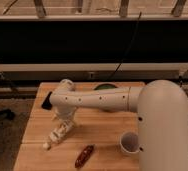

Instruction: Place the bottle in the ceramic bowl

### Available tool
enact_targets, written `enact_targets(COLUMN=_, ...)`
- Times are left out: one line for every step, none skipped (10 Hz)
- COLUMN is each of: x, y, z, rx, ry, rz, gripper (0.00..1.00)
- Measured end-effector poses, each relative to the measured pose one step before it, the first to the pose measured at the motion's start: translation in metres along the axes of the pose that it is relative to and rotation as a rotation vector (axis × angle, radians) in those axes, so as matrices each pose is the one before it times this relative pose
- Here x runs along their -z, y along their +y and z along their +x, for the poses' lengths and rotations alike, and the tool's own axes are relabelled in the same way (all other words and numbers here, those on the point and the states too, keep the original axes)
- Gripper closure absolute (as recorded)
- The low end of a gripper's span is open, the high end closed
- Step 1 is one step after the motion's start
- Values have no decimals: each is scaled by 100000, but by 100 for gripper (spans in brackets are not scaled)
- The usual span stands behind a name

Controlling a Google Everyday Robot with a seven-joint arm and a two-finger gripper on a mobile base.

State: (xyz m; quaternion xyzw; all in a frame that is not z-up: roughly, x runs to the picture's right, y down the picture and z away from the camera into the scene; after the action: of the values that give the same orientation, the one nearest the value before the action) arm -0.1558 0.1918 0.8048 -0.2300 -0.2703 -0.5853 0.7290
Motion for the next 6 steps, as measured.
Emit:
enact_targets(x=-504, y=-1294, z=-582, rx=1633, ry=-1753, rz=926, gripper=20)
enact_targets(x=-291, y=-298, z=-193, rx=657, ry=-790, rz=155, gripper=20)
enact_targets(x=-178, y=-71, z=-86, rx=257, ry=-634, rz=221, gripper=20)
enact_targets(x=-506, y=-128, z=-252, rx=406, ry=-1450, rz=127, gripper=20)
enact_targets(x=-186, y=-79, z=-108, rx=232, ry=-387, rz=-87, gripper=20)
enact_targets(x=-313, y=-113, z=-172, rx=305, ry=-640, rz=-197, gripper=22)
